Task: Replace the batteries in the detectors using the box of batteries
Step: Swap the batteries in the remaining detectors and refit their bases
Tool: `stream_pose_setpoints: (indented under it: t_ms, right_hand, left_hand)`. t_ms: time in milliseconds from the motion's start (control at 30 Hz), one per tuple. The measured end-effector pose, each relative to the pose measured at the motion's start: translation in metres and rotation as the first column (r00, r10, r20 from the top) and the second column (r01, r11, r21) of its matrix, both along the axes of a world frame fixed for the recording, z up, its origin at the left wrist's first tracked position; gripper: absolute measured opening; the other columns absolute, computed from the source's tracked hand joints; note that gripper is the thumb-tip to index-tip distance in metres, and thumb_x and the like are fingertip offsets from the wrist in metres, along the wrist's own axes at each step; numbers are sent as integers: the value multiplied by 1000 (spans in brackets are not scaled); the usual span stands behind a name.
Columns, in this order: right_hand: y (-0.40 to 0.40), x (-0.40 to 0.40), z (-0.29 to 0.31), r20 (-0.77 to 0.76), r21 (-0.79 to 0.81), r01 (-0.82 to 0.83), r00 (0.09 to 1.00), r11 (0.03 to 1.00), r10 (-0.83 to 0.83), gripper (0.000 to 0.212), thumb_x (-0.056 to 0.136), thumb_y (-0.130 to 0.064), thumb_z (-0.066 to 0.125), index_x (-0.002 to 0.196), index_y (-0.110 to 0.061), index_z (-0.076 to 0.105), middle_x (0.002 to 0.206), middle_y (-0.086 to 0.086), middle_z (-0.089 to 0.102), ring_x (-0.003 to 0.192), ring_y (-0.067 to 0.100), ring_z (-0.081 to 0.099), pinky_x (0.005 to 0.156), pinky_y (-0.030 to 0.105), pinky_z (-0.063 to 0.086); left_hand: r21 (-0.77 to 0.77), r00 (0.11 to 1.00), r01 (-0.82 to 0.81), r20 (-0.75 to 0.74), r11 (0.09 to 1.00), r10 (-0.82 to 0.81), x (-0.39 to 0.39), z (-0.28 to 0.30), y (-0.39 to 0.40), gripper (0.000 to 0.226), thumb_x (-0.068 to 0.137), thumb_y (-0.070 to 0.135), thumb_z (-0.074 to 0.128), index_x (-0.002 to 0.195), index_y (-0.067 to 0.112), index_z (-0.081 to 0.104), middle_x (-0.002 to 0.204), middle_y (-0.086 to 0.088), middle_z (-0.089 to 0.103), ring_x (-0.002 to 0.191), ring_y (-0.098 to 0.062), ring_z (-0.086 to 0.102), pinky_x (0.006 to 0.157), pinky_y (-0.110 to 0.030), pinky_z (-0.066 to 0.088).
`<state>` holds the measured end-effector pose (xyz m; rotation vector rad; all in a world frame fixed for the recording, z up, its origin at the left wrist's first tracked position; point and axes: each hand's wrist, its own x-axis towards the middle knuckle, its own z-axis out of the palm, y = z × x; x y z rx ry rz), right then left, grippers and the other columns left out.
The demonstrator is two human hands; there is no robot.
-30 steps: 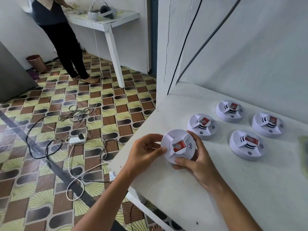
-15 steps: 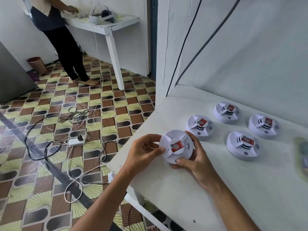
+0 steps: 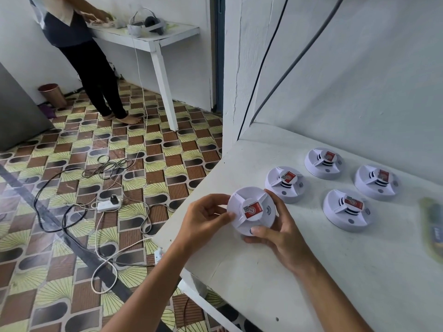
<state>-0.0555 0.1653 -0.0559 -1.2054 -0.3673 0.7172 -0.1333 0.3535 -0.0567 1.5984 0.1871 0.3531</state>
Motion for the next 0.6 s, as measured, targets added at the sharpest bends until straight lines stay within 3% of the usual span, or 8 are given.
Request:
stream_pose_setpoints:
  t_ms: [100, 233, 367, 600]
  right_hand:
    - [2, -2, 1, 15, -17, 30, 999, 999, -30, 80, 60, -2, 82, 128, -33, 53, 123, 7, 61, 109, 29, 63, 72, 48, 57]
    - [2, -3, 2, 35, -31, 61, 998, 998, -60, 79, 63, 1, 81, 127, -33, 53, 123, 6, 60, 111, 29, 62, 71, 48, 58]
    - [1, -3, 2, 38, -42, 61, 998, 997, -59, 79, 64, 2, 80, 129, -34, 52, 125, 6, 59, 112, 28, 62, 73, 51, 58]
    - [0, -2, 2, 45, -53, 45, 998, 998, -43, 78, 67, 2, 80, 127, -39, 53, 126, 3, 59, 113, 26, 61, 75, 52, 58]
  left_hand:
    - [5, 1000, -9, -19, 1000, 9, 0, -2, -2, 43, 77, 26, 77, 115, 11, 65, 102, -9, 73, 86, -36, 68, 77, -41, 59]
    - [93, 999, 23, -46, 995, -19, -1, -3, -7, 54, 78, 37, 73, 125, 17, 57, 89, -9, 73, 76, -33, 68, 71, -44, 59]
    - [153, 999, 20, -49, 988, -13, -1, -1, -9, 46, 83, 29, 71, 125, 16, 58, 85, -8, 73, 71, -26, 69, 66, -42, 60]
    - [159, 999, 11, -49, 987, -4, -1, 1, -10, 42, 83, 25, 71, 123, 16, 59, 83, -9, 73, 70, -26, 69, 66, -46, 59]
